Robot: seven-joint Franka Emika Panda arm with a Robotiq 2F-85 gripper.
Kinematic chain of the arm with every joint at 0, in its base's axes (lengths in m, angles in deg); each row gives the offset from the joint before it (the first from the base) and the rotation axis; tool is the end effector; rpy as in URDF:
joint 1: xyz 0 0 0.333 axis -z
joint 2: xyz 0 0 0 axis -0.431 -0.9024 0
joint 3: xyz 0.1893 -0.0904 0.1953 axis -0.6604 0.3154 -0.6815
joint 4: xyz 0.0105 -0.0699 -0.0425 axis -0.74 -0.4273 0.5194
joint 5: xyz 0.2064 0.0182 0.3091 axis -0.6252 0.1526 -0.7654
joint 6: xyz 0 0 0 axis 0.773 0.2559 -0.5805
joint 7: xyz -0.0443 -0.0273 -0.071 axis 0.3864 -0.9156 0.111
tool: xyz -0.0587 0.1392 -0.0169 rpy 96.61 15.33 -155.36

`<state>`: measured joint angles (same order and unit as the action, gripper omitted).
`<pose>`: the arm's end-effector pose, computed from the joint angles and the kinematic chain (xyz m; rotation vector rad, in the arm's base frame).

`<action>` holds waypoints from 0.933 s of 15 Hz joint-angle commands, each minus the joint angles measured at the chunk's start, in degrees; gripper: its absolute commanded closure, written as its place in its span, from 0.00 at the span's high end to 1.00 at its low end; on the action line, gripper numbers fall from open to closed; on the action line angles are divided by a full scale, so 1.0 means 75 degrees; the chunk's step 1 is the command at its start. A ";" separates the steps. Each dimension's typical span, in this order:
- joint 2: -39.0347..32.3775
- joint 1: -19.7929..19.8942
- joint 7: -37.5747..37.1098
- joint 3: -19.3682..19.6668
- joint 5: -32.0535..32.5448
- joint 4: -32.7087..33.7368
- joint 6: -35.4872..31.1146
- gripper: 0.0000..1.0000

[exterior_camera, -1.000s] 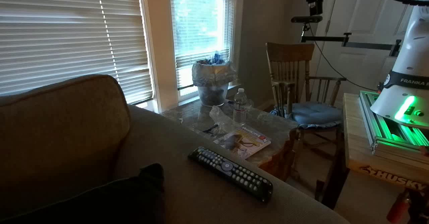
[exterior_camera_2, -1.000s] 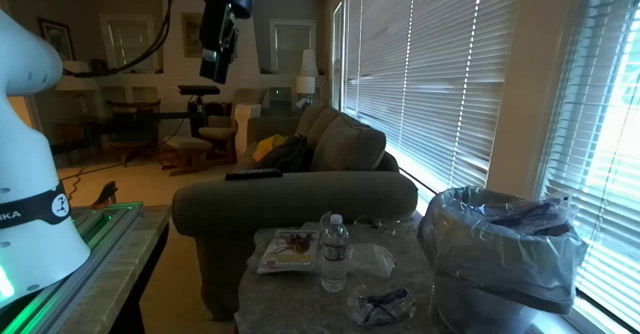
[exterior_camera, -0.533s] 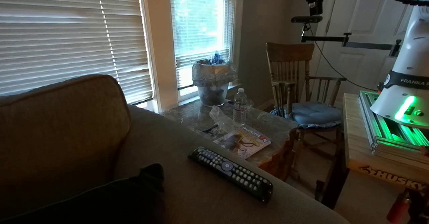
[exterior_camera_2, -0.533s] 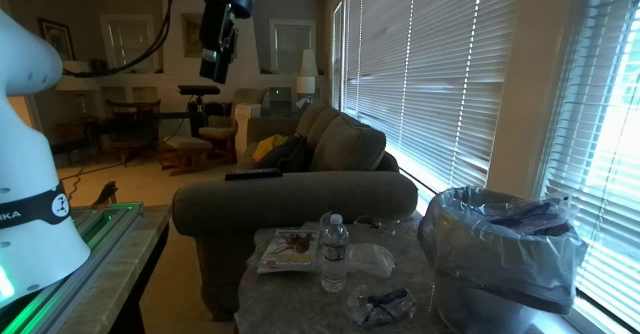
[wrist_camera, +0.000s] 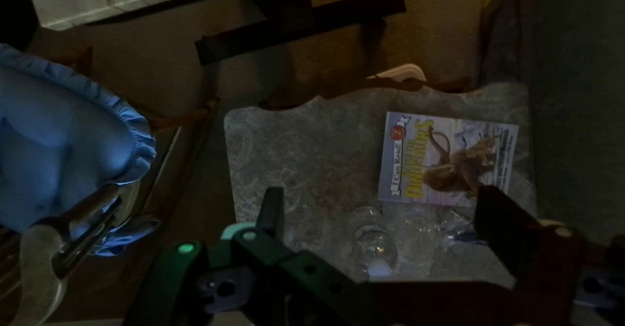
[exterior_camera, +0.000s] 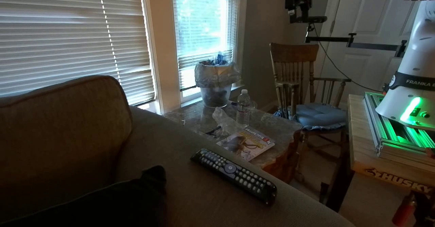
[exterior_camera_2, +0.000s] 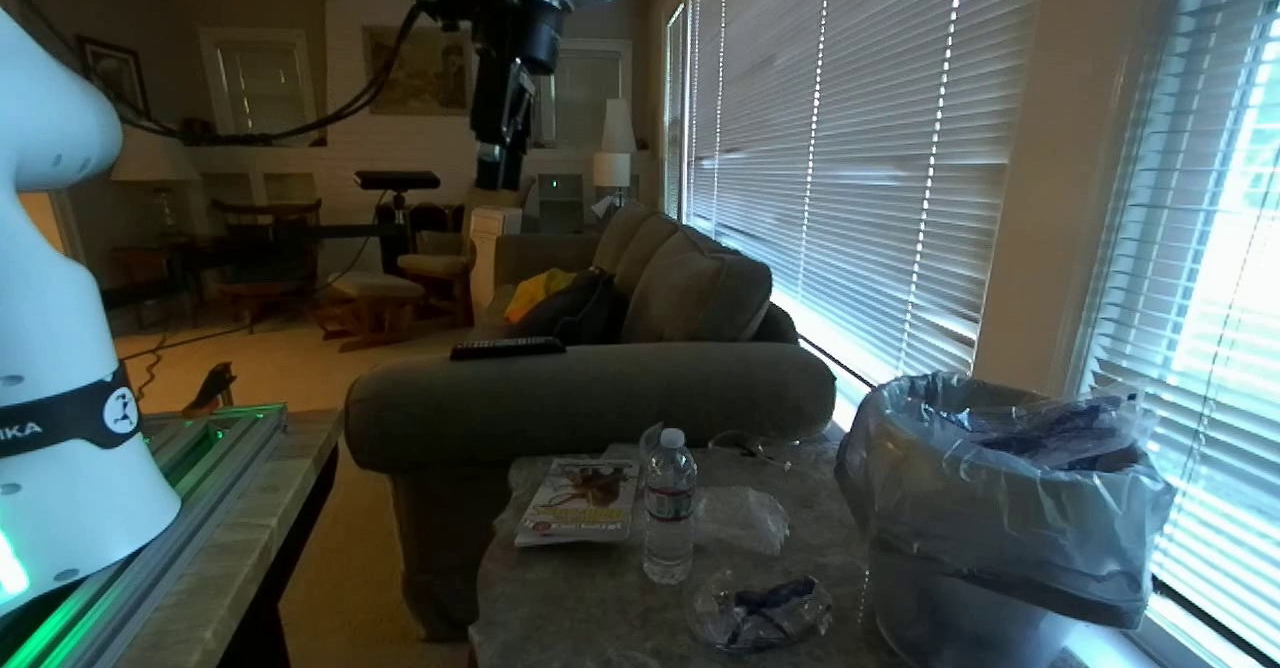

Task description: Put the plastic inside the rubbish can

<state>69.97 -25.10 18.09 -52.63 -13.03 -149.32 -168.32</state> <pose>0.3855 0.0508 0.3803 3.0532 -0.4142 -0.2507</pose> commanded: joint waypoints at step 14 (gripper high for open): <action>-0.5875 -0.0608 -0.1925 0.0838 0.1102 0.3873 -0.4366 1.00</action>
<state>32.87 -27.21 5.27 -49.10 -7.27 -125.34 -197.25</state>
